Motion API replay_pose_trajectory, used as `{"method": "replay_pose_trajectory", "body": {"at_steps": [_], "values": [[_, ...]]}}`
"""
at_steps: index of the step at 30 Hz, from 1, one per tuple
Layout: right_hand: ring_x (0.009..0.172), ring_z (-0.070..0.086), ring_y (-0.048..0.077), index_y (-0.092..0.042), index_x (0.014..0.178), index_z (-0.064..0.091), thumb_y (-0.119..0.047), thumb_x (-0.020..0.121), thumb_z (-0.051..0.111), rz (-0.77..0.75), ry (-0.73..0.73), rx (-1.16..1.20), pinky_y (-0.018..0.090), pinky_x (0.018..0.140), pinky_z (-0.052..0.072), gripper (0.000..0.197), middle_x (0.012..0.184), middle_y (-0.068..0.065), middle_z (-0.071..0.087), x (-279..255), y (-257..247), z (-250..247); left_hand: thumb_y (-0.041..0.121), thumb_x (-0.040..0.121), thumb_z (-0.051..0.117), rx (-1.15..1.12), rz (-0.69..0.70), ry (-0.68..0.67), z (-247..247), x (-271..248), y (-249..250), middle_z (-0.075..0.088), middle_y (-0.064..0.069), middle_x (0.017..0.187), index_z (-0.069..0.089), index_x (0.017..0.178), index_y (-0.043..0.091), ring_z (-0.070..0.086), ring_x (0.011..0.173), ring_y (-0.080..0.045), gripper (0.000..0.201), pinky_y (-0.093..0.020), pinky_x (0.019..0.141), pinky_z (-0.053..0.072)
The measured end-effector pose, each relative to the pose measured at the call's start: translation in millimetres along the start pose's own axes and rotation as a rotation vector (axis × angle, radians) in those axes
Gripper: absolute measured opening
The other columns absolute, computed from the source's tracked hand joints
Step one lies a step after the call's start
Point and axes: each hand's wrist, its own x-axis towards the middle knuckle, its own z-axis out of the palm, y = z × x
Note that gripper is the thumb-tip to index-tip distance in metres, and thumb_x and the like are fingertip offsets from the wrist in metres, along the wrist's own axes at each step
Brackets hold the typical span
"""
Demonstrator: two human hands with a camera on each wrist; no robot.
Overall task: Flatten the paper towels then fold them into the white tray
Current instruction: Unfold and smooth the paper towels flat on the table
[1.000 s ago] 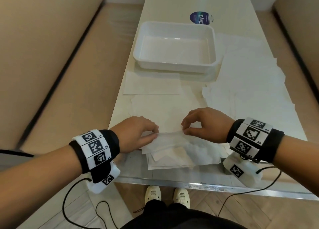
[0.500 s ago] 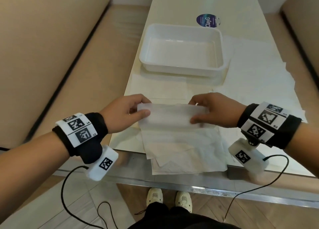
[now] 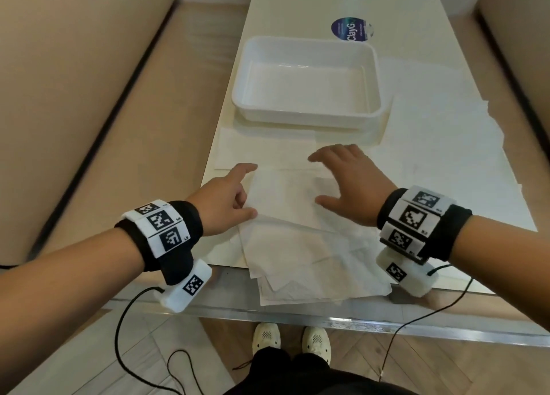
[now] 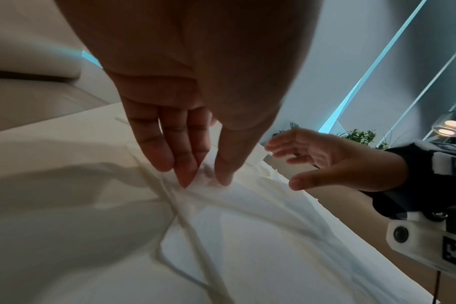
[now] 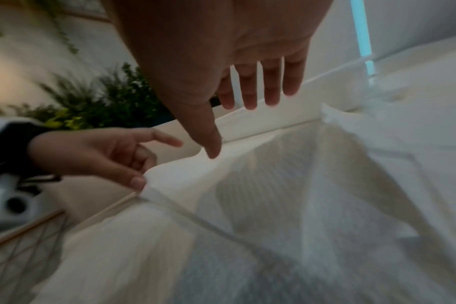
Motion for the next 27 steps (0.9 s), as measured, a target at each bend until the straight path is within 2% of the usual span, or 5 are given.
{"method": "replay_pose_trajectory", "body": {"at_steps": [7, 14, 19, 23, 27], "values": [[0.147, 0.01, 0.018, -0.029, 0.152, 0.014, -0.039, 0.102, 0.03, -0.163, -0.338, -0.105, 0.035, 0.116, 0.015, 0.053, 0.16, -0.008, 0.009, -15, -29, 40, 0.036, 0.087, 0.066, 0.209, 0.075, -0.144, -4, -15, 2, 0.061, 0.008, 0.095, 0.062, 0.122, 0.034, 0.059, 0.088, -0.007, 0.035, -0.027, 0.084, 0.048], [0.148, 0.005, 0.018, -0.028, 0.152, 0.013, -0.028, 0.104, 0.024, -0.142, -0.319, -0.067, 0.033, 0.116, 0.013, 0.049, 0.16, -0.009, 0.002, -18, -23, 53, 0.049, 0.089, 0.058, 0.397, 0.089, -0.256, 1, -22, 4, 0.054, 0.011, 0.086, 0.072, 0.099, 0.034, 0.05, 0.079, -0.004, 0.023, -0.026, 0.072, 0.043], [0.148, 0.003, 0.018, -0.026, 0.152, 0.013, -0.029, 0.104, 0.026, -0.116, -0.253, -0.06, 0.033, 0.117, 0.011, 0.05, 0.16, -0.008, 0.004, -15, -23, 46, 0.054, 0.092, 0.047, 0.364, 0.101, -0.026, -1, -15, 21, 0.047, 0.008, 0.081, 0.063, 0.082, 0.025, 0.048, 0.075, -0.011, 0.034, -0.031, 0.065, 0.039], [0.148, -0.005, 0.019, -0.02, 0.152, -0.004, -0.039, 0.103, 0.022, -0.04, -0.34, -0.111, 0.035, 0.118, 0.005, 0.059, 0.16, -0.003, -0.009, -3, -23, 45, 0.045, 0.094, 0.05, 0.35, 0.189, 0.054, 7, 0, 37, 0.051, 0.005, 0.119, 0.055, 0.121, 0.024, 0.045, 0.112, -0.015, 0.034, -0.027, 0.089, 0.037], [0.146, -0.014, 0.021, -0.016, 0.15, -0.013, -0.044, 0.103, 0.02, -0.063, -0.433, -0.195, 0.039, 0.119, 0.001, 0.064, 0.158, 0.001, -0.017, -3, -24, 53, 0.044, 0.099, 0.039, 0.452, 0.088, -0.255, 31, 11, 41, -0.002, -0.005, 0.162, -0.002, 0.154, 0.015, 0.0, 0.149, -0.017, 0.074, -0.034, 0.121, 0.009]]}}
